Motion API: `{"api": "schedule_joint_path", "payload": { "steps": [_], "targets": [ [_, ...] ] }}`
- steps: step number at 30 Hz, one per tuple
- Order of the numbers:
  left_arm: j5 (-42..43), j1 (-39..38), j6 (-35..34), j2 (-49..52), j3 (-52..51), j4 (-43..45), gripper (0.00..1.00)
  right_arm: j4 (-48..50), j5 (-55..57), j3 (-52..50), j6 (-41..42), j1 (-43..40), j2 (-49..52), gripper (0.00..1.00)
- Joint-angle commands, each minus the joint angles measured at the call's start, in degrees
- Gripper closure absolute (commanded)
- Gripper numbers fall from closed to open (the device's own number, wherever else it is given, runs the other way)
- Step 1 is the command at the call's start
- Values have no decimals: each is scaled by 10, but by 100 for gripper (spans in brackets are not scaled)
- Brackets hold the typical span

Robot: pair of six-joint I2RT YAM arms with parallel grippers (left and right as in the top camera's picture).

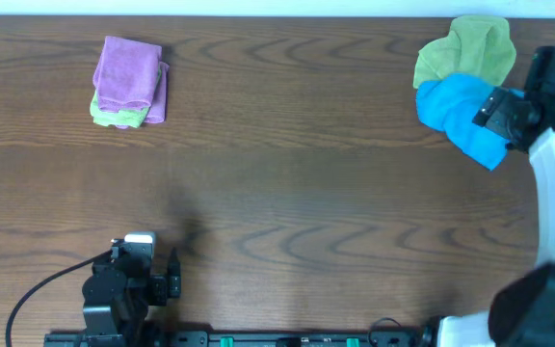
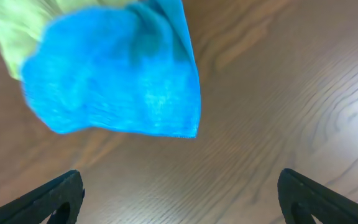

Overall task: Fold the cloth
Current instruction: 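Reach the right gripper to the blue cloth and grasp its edge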

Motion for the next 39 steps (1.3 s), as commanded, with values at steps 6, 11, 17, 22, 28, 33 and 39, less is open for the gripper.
{"api": "schedule_joint_path", "payload": {
  "steps": [6, 11, 17, 22, 28, 33, 39],
  "targets": [
    [-4, -3, 10, -3, -1, -1, 5, 32, 5, 4, -14, -15, 83, 1],
    [-4, -3, 10, -3, -1, -1, 5, 77, -26, 2, 30, -51, 110, 1],
    [-4, -3, 10, -3, -1, -1, 5, 126, -139, -2, 30, -118, 115, 1],
    [-4, -3, 10, -3, -1, -1, 5, 147, -233, -9, 27, -156, 130, 2],
    [-4, -3, 10, -3, -1, -1, 5, 146, -280, -9, 6, -161, 186, 4],
    [-4, -3, 10, -3, -1, -1, 5, 153, -269, -9, 0, -163, 212, 2],
    [-4, -3, 10, -3, -1, -1, 5, 170, -263, -9, -2, -163, 226, 6]
  ]
}}
